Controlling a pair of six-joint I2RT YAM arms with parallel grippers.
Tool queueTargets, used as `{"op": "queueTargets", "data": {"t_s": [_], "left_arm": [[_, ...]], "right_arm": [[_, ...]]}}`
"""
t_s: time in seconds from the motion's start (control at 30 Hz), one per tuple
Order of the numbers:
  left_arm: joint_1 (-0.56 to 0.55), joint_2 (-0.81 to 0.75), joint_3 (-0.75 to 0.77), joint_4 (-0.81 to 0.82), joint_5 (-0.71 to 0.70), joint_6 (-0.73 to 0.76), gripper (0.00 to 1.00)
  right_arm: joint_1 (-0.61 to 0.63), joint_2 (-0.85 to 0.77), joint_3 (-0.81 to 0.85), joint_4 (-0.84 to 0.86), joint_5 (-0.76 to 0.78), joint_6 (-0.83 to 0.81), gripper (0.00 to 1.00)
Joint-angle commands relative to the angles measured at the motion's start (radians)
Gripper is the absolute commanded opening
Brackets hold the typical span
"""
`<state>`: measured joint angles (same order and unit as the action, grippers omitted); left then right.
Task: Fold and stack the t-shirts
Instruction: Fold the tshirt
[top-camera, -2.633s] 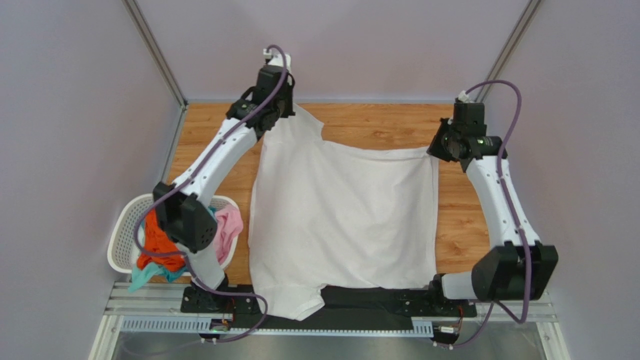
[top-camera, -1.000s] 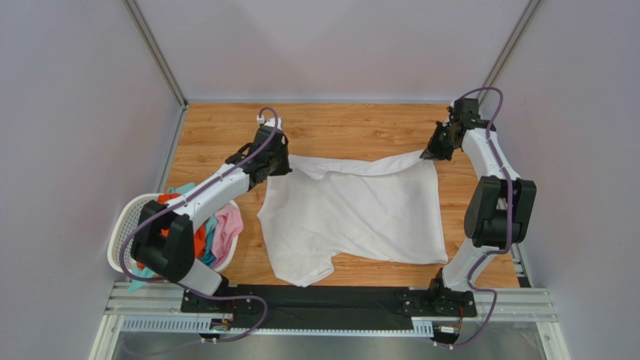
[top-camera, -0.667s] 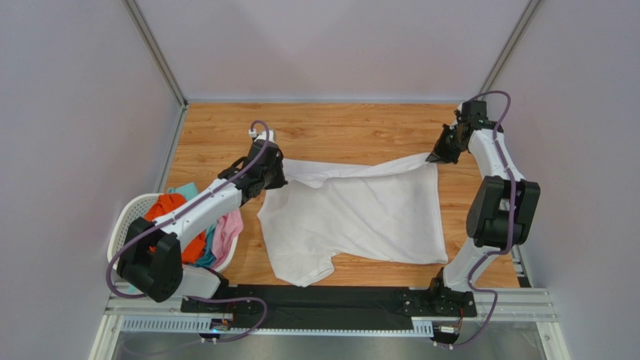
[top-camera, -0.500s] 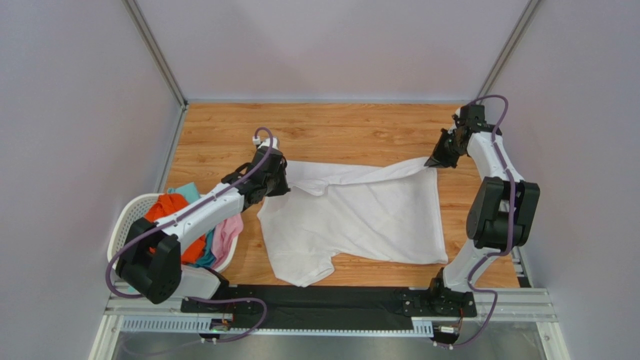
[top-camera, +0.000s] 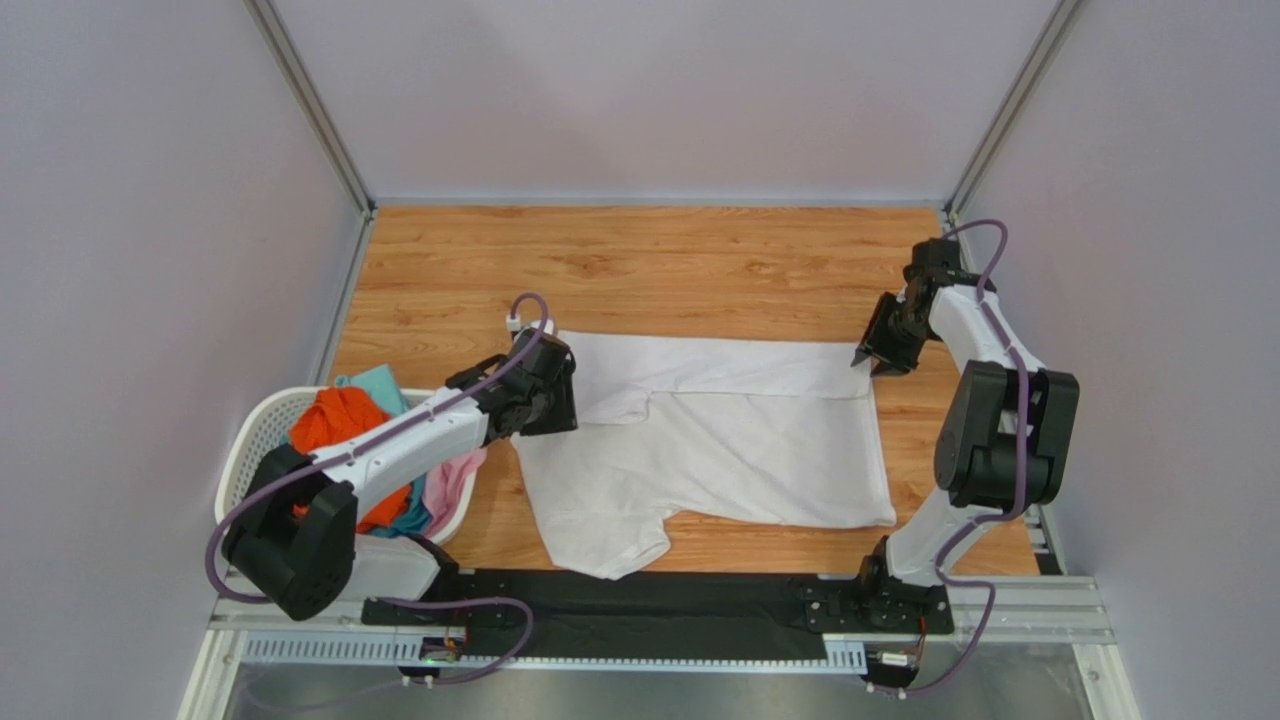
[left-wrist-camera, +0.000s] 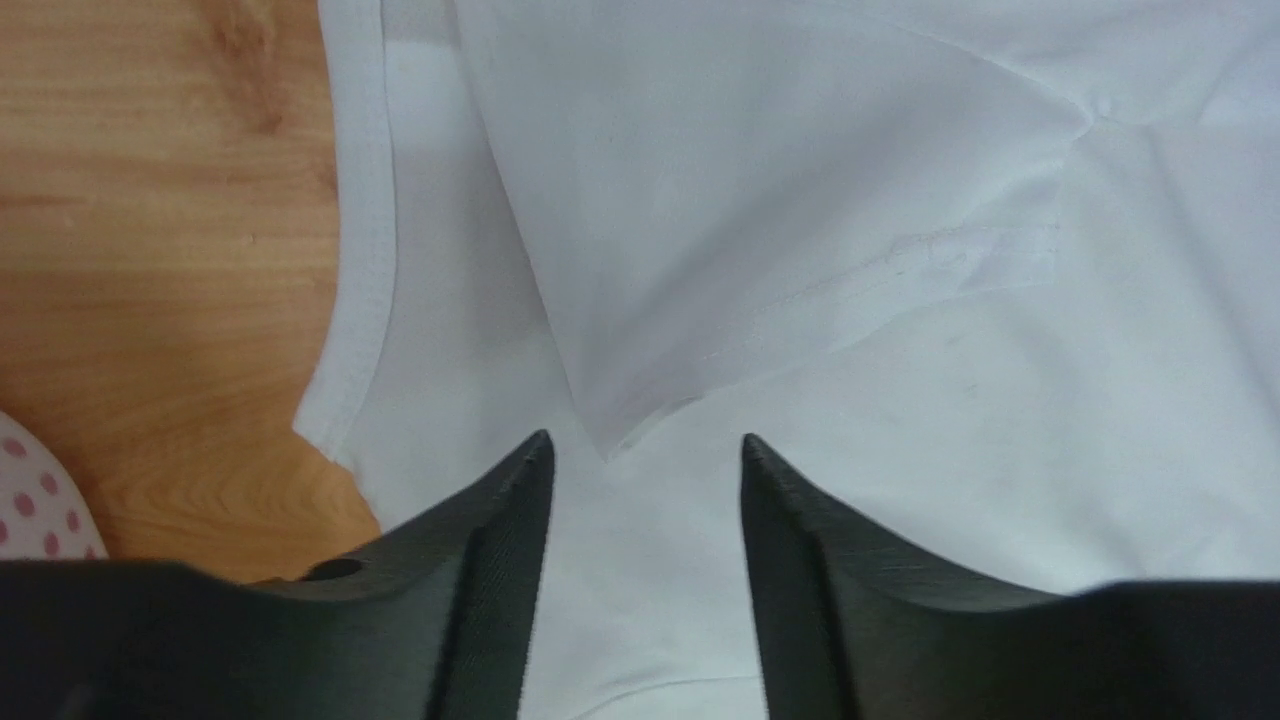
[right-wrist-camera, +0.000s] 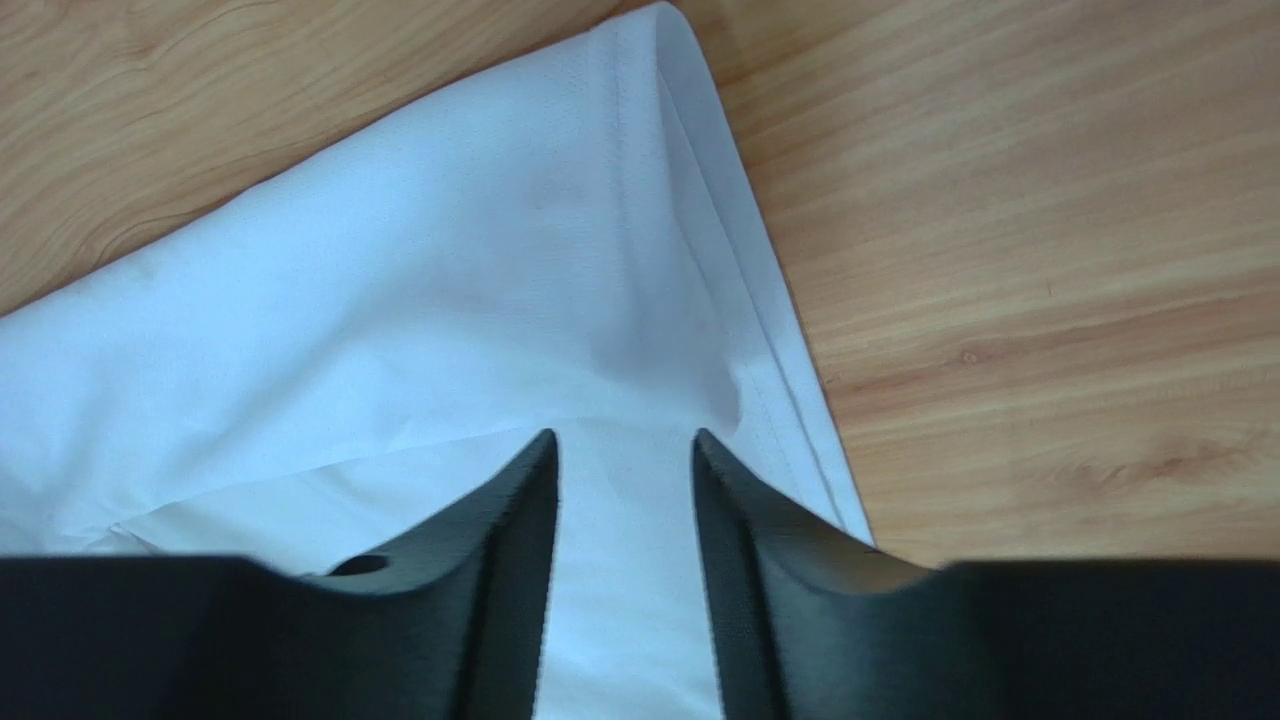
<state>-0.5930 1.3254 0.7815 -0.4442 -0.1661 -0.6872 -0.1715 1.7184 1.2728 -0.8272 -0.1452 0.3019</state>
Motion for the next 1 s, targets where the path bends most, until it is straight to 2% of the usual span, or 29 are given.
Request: {"op": "queueTargets", "data": {"t_s": [0.0, 0.03, 0.07, 0.1, 0.13, 0.17, 0.27, 0.37, 0.47, 0.57, 0.8, 0.97], "left_arm": [[-0.030, -0.066, 0.009, -0.069, 0.013, -0.002, 0.60], [-0.034, -0.093, 0.010, -0.086, 0.013, 0.003, 0.67], [-0.040, -0.110, 0.015, -0.124, 0.013, 0.002, 0.81], [-0.044, -0.130, 0.016, -0.139, 0.014, 0.003, 0.95], [-0.042, -0.171, 0.018, -0.149, 0.016, 0.005, 1.00], [-0.044, -0.195, 0.021, -0.157, 0.014, 0.005, 1.00], [-0.042, -0.262, 0.044, -0.154, 0.007, 0.023, 1.00], [-0.041, -0.247, 0.091, -0.145, -0.019, 0.037, 1.00], [-0.036, -0.154, 0.191, -0.131, -0.026, 0.057, 1.00], [0.005, 0.018, 0.266, -0.093, 0.014, 0.067, 1.00], [0.087, 0.354, 0.442, -0.088, 0.152, 0.098, 1.00], [0.104, 0.504, 0.487, -0.090, 0.160, 0.089, 1.00]], "right_arm": [[-0.002, -0.066, -0.012, -0.010, 0.061, -0.003, 0.48], [-0.002, -0.086, -0.013, -0.012, 0.058, -0.004, 0.58], [-0.002, -0.095, -0.010, -0.019, 0.055, 0.000, 0.62], [-0.002, -0.109, -0.010, -0.021, 0.052, -0.001, 0.72], [-0.002, -0.138, -0.010, -0.020, 0.042, -0.003, 0.97], [-0.002, -0.152, -0.010, -0.018, 0.015, -0.003, 1.00], [0.007, -0.204, -0.019, 0.005, -0.075, -0.009, 1.00], [0.039, -0.221, -0.038, 0.036, -0.145, -0.015, 1.00], [0.098, -0.185, -0.026, 0.057, -0.162, -0.024, 1.00], [0.135, -0.114, -0.006, 0.082, -0.151, -0.021, 1.00], [0.144, 0.068, 0.049, 0.094, -0.128, -0.014, 1.00], [0.142, 0.174, 0.069, 0.100, -0.077, -0.004, 1.00]]}}
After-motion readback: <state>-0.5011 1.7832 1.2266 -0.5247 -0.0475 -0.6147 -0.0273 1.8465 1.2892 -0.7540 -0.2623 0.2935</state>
